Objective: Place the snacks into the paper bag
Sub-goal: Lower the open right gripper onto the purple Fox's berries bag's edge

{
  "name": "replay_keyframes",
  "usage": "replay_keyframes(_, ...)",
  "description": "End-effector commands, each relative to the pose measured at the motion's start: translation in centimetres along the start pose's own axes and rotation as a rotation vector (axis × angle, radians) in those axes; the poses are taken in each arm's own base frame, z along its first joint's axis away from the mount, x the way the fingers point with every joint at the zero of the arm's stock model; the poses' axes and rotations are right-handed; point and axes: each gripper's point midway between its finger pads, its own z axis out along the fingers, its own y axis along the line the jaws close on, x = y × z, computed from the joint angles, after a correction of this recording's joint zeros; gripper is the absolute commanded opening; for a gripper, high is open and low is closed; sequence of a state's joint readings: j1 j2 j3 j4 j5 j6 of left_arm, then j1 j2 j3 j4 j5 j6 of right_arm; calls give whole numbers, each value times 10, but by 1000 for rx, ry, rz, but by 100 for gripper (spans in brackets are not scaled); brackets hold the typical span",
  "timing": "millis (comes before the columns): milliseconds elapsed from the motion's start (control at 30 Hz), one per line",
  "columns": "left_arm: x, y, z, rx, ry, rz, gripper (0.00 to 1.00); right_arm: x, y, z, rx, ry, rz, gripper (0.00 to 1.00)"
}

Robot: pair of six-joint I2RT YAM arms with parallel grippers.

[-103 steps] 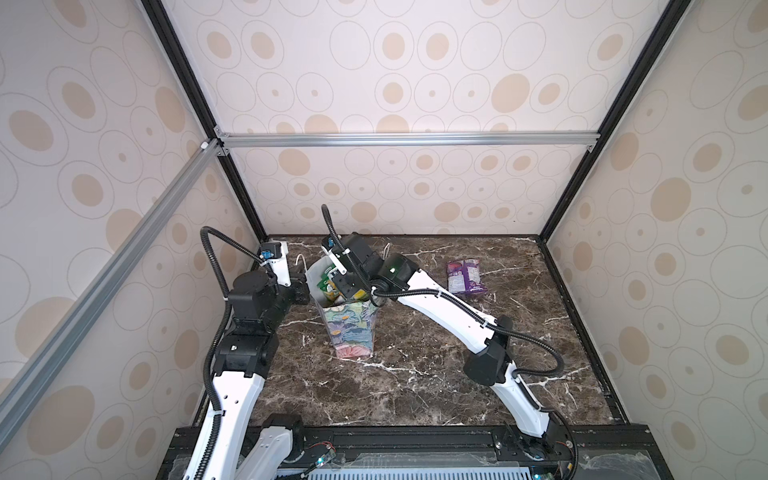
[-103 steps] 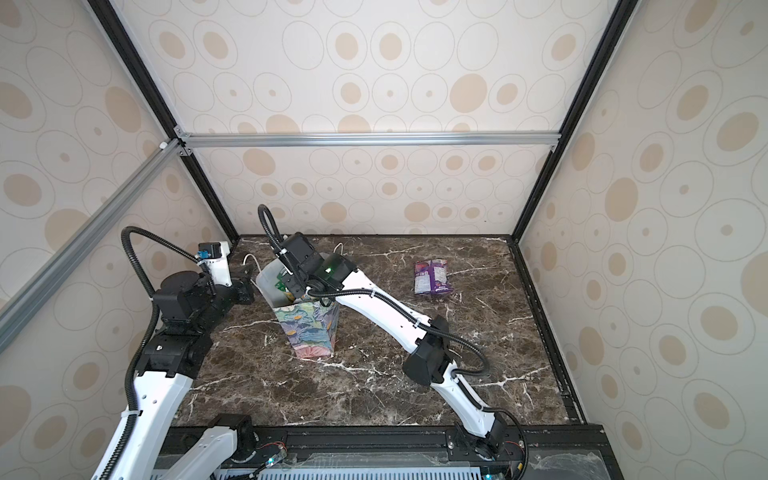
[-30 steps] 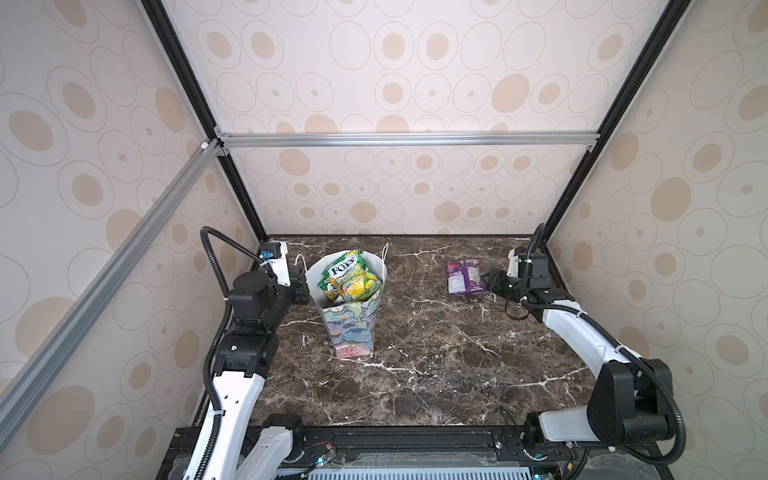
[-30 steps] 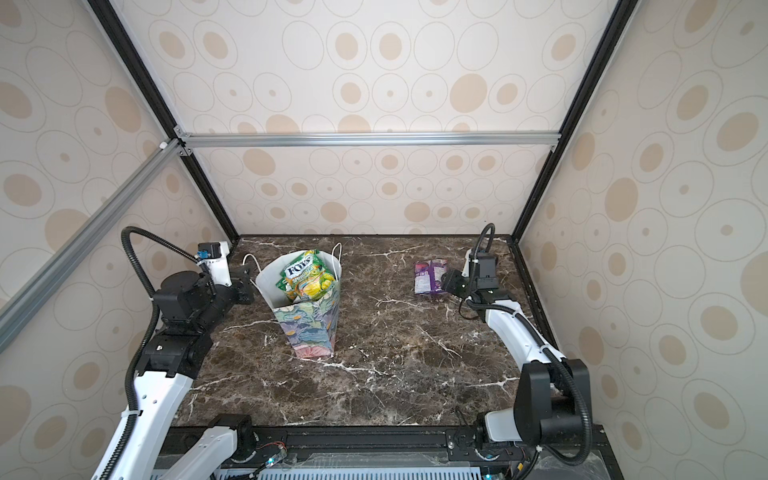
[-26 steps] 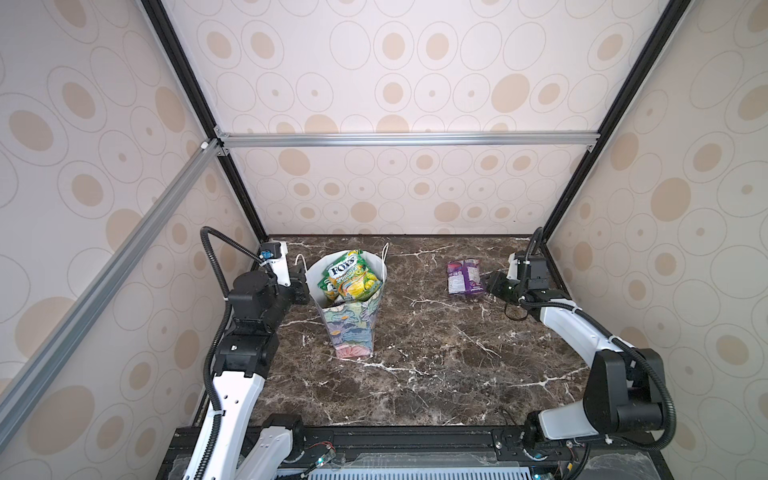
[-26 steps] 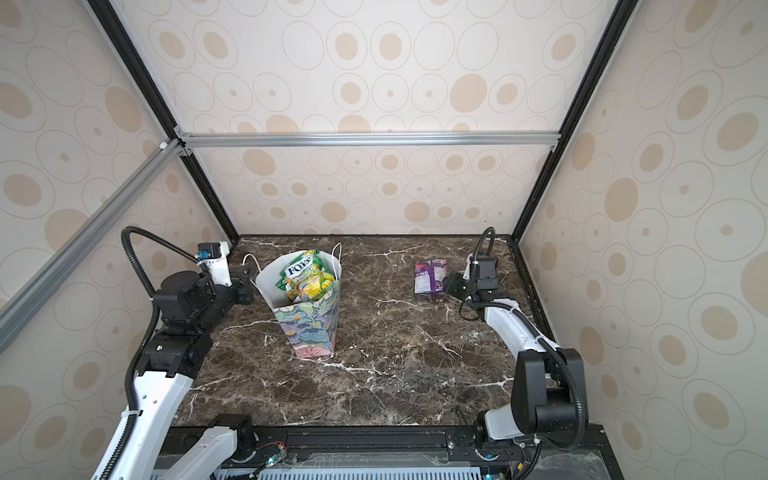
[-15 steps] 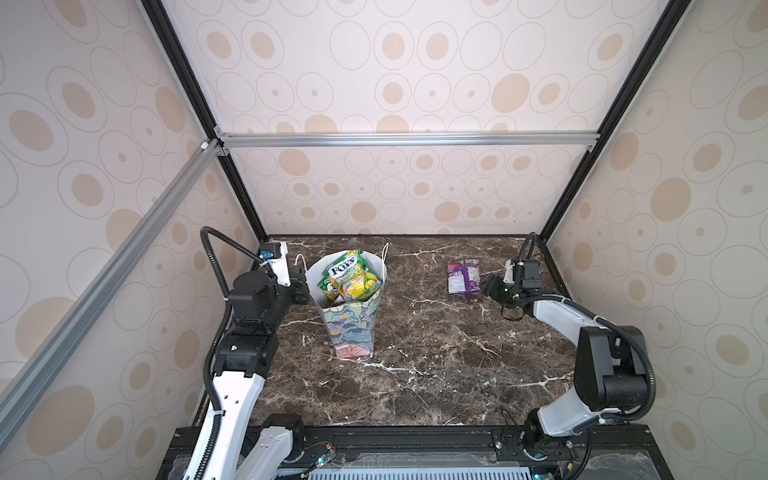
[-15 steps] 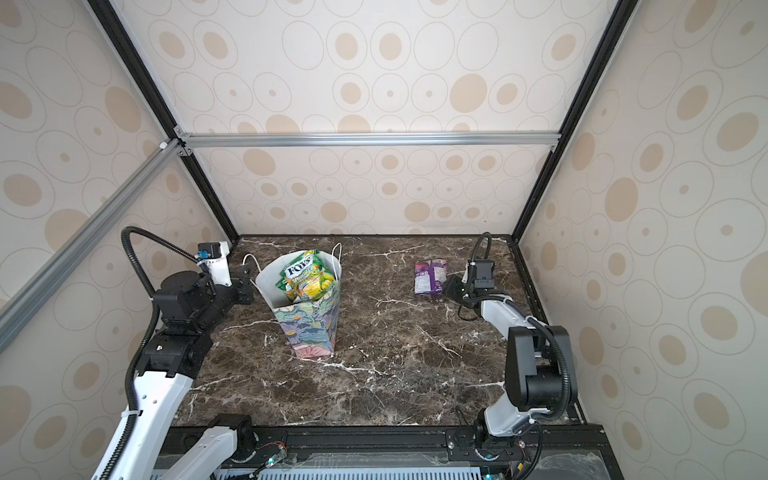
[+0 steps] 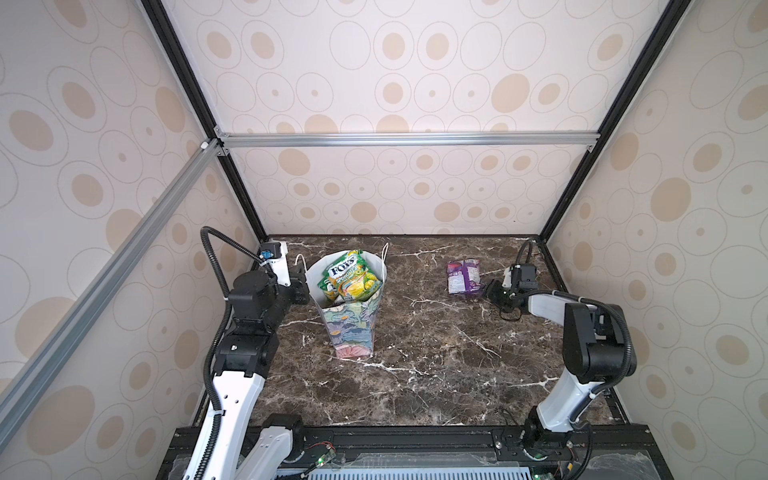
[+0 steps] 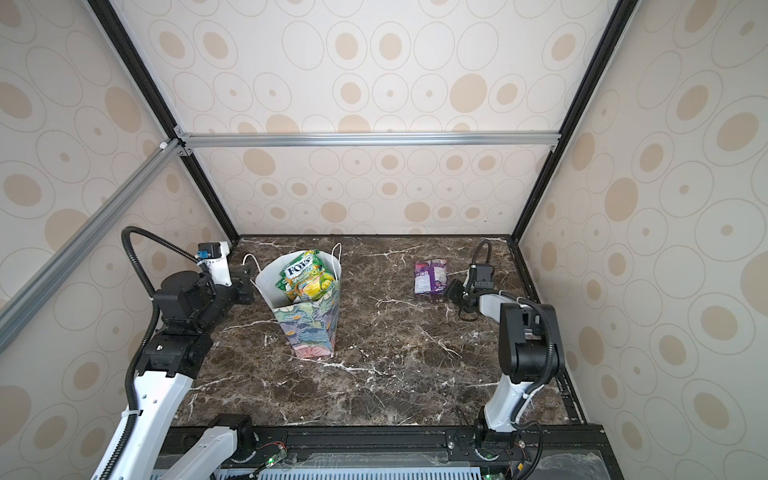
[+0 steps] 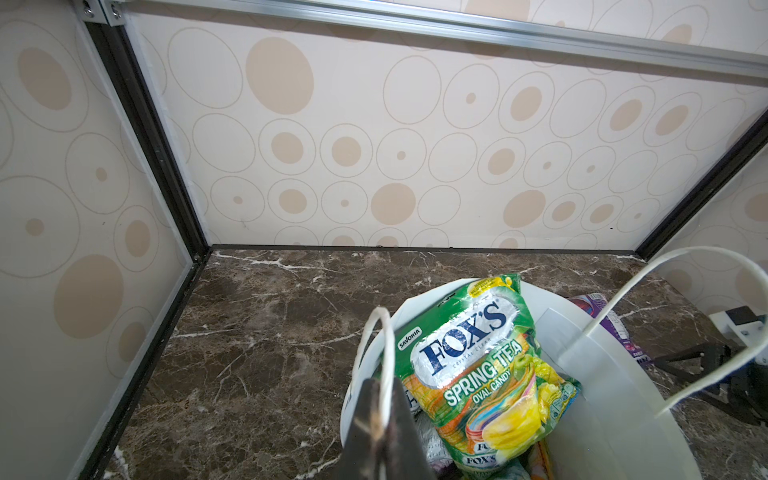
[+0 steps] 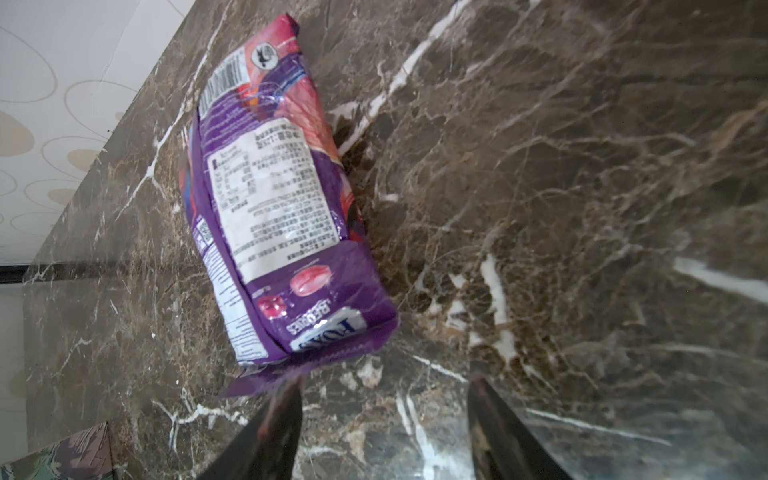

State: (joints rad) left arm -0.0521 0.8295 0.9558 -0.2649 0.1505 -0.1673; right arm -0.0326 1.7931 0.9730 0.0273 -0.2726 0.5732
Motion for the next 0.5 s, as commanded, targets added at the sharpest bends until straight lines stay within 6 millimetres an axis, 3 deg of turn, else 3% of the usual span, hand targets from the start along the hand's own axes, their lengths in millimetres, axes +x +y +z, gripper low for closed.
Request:
replay_keyframes(0, -20, 1, -5, -7, -68, 15, 5, -15, 12, 4, -59, -32, 29, 64)
replay_keyframes(467, -19, 0, -3, -5, -61, 14, 5, -19, 16, 9, -91, -48, 46, 62)
